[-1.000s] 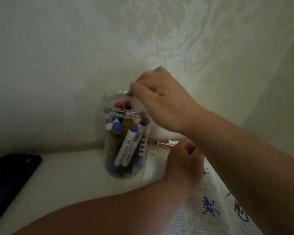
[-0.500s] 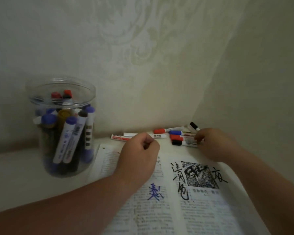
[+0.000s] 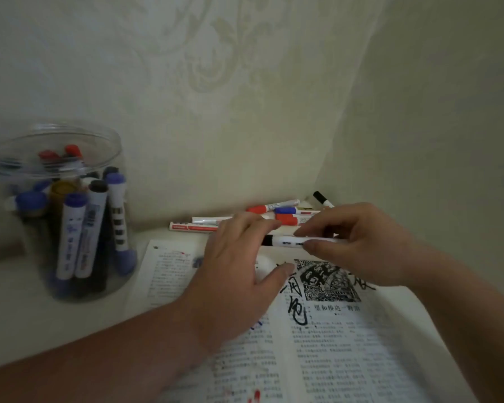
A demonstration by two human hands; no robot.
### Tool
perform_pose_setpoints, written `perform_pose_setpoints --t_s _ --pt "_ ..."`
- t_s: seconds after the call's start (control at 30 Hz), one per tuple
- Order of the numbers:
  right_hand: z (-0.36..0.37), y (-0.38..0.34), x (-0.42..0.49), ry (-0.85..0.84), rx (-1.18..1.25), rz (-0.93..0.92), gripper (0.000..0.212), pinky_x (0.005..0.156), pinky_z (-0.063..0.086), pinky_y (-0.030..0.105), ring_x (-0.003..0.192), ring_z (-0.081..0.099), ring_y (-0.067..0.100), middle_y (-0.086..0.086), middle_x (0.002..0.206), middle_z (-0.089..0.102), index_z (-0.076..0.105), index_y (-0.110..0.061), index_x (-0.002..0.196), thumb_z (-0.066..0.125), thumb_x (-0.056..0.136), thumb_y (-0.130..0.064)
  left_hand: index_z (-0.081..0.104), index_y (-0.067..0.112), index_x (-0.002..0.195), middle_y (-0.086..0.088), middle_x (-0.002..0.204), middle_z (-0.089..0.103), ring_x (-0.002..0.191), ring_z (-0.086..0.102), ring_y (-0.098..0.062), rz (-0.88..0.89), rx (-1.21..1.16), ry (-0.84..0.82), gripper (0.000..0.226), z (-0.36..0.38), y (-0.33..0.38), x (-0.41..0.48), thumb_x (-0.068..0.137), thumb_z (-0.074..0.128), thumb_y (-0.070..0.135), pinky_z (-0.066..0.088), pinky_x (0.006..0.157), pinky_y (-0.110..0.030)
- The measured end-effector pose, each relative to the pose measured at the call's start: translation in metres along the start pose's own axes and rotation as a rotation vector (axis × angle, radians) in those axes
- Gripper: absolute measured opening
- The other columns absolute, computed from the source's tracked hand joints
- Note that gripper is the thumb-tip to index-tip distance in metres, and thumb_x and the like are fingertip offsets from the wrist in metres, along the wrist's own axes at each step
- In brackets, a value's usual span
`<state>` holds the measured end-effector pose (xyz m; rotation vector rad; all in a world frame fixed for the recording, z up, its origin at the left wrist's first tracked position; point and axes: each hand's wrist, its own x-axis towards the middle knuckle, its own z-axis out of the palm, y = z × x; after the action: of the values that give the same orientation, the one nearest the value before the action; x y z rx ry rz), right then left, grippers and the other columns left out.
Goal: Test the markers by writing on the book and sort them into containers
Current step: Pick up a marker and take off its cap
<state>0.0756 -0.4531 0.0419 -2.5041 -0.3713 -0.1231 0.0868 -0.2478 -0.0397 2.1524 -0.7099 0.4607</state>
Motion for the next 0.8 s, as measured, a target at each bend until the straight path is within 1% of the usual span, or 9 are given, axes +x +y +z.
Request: perform_pose_setpoints --t_s 0.1,0.13,0.2,0.27,0.37,0.5,0.67,0.73,0.8 --pt "0.0 -0.007 -0.023 -0.006 0.194 -0.019 0.013 0.059 0.052 0.031 0.064 0.066 0.016 -0.005 0.077 0.074 0.078 -0.035 0.087 0.082 0.078 -0.027 0.054 0.035 0.129 0.02 0.114 0.055 0.107 0.048 -0.002 0.09 0.045 -0.175 0.034 0.001 0.008 -0.004 0.102 0.037 0.047 0.04 0.097 -0.031" --pt "0.003 -0.003 -0.028 0.038 0.359 0.017 0.013 0.055 0.048 0.03 0.06 0.063 0.018 -0.001 0.072 0.073 0.079 -0.03 0.084 0.085 0.072 -0.029 0.053 0.034 0.13 0.019 0.112 0.056 0.103 0.049 -0.003 0.097 0.045 -0.197 0.035 0.002 0.01 -0.006 0.104 0.032 0.046 0.042 0.094 -0.031" --pt "0.012 0.005 -0.038 0.103 0.665 0.104 0.031 0.053 0.043 0.03 0.06 0.055 0.026 0.009 0.067 0.068 0.078 -0.018 0.081 0.089 0.059 -0.038 0.051 0.03 0.131 0.017 0.111 0.054 0.101 0.048 -0.003 0.128 0.072 -0.185 0.038 0.005 0.013 -0.009 0.104 0.029 0.044 0.041 0.091 -0.025" --pt "0.026 0.008 -0.046 0.105 0.818 0.094 0.042 0.054 0.044 0.032 0.062 0.054 0.028 0.013 0.07 0.066 0.078 -0.016 0.086 0.092 0.058 -0.044 0.05 0.027 0.125 0.014 0.107 0.051 0.095 0.046 -0.002 0.17 0.105 -0.16 0.031 0.006 0.017 -0.011 0.104 0.031 0.038 0.038 0.085 -0.019" --pt "0.043 0.005 -0.051 0.098 0.752 0.022 0.021 0.056 0.048 0.028 0.061 0.06 0.017 0.003 0.07 0.069 0.076 -0.017 0.091 0.081 0.077 -0.033 0.047 0.03 0.117 0.014 0.1 0.053 0.088 0.046 0.0 0.202 0.133 -0.174 0.019 0.005 0.017 -0.011 0.102 0.035 0.034 0.038 0.074 -0.017" --pt "0.05 0.011 -0.05 0.153 0.831 0.004 0.02 0.051 0.044 0.034 0.057 0.053 0.028 0.019 0.066 0.061 0.071 -0.005 0.09 0.074 0.085 -0.025 0.05 0.038 0.127 0.021 0.118 0.061 0.11 0.055 0.001 0.125 -0.02 -0.301 0.033 0.003 0.018 -0.013 0.104 0.028 0.047 0.045 0.088 -0.019" --pt "0.045 0.017 -0.052 0.106 0.874 -0.078 0.02 0.049 0.042 0.036 0.057 0.05 0.031 0.028 0.069 0.058 0.071 -0.006 0.088 0.075 0.086 -0.026 0.057 0.043 0.117 0.025 0.097 0.067 0.089 0.065 -0.001 0.12 -0.131 -0.328 0.027 -0.001 0.022 -0.01 0.1 0.038 0.052 0.048 0.073 -0.022" --pt "0.038 0.019 -0.053 0.057 0.866 -0.093 0.021 0.047 0.043 0.034 0.055 0.051 0.028 0.025 0.068 0.06 0.073 -0.01 0.086 0.078 0.083 -0.03 0.059 0.047 0.117 0.029 0.081 0.064 0.072 0.062 0.003 0.156 -0.095 -0.295 0.028 -0.002 0.023 -0.01 0.097 0.042 0.057 0.046 0.064 -0.013" --pt "0.03 0.024 -0.051 0.1 0.835 -0.049 0.016 0.044 0.04 0.03 0.049 0.047 0.025 0.015 0.058 0.057 0.072 -0.017 0.077 0.081 0.077 -0.031 0.052 0.054 0.115 0.019 0.072 0.059 0.06 0.055 -0.002 0.111 -0.134 -0.272 0.031 -0.002 0.021 -0.01 0.091 0.043 0.071 0.041 0.057 -0.015"
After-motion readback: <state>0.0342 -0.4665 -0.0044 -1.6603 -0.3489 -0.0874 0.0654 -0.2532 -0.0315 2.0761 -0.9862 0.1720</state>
